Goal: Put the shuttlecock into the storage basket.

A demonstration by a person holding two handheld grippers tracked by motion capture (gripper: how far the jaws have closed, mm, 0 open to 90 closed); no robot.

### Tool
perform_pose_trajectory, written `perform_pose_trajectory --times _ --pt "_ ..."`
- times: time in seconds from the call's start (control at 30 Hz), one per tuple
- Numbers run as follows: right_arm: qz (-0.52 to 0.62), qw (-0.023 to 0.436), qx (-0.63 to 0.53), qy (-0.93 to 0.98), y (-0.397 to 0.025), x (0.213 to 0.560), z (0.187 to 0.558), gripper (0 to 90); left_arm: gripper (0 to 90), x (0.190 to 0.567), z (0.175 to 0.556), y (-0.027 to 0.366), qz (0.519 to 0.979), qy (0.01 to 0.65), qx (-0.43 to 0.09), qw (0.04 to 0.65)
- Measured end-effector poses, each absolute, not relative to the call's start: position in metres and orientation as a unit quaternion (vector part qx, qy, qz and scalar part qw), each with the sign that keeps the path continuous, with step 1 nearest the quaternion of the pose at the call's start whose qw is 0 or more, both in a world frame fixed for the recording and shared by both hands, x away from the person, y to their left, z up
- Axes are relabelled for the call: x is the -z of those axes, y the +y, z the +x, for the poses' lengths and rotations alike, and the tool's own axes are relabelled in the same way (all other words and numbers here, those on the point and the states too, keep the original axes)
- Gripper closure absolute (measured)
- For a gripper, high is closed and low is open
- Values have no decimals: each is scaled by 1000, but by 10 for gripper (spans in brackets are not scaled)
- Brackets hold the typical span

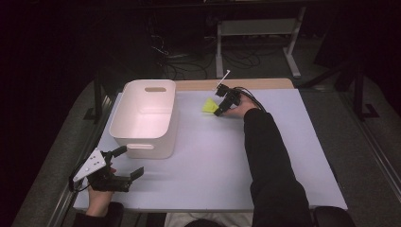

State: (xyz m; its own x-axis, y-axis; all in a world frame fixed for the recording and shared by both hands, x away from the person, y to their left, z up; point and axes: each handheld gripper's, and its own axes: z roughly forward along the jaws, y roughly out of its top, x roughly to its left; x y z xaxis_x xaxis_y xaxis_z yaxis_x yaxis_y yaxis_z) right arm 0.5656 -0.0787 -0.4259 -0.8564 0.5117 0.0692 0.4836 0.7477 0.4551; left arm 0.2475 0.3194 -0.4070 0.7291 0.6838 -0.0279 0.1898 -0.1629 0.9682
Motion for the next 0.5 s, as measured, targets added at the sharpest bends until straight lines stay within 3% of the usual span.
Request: perform_pose_trajectory --times 0.23,0.5 --pt "267 33 -227 936 -80 424 565 615 0 407 248 319 732 298 -215 574" --pt "269 34 -228 935 -81 422 565 633 0 407 248 319 732 298 -215 574"
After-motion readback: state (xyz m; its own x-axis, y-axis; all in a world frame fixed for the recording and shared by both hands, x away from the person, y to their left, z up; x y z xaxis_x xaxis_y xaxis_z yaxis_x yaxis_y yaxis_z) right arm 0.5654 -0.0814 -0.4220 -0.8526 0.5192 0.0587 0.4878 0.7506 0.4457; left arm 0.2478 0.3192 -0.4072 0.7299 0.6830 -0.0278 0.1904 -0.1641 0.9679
